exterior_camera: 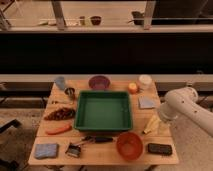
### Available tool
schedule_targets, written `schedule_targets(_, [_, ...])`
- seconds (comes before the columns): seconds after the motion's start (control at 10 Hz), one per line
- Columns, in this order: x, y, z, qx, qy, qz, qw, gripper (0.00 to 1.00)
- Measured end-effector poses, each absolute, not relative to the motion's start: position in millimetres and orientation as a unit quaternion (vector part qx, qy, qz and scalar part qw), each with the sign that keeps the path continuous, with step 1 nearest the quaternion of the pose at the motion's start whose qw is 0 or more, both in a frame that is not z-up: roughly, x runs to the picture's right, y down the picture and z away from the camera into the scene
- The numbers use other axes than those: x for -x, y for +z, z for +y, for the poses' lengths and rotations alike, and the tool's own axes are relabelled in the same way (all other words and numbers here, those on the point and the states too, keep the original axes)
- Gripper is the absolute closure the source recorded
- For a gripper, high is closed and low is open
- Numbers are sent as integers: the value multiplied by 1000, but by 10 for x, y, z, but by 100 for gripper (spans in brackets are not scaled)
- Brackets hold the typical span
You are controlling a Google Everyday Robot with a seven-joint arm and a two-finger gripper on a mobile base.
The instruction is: Place banana in tray
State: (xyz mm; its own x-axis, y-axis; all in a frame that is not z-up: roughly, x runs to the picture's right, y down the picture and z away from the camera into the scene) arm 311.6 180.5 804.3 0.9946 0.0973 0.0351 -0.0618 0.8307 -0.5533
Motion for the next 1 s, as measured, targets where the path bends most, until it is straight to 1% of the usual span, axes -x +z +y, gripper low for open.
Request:
schedule_targets(0.7, [-3231, 8321, 1901, 285, 14, -54, 957, 20])
schedule_targets(1.0, [-3285, 8386, 1898, 285, 14, -54, 957, 20])
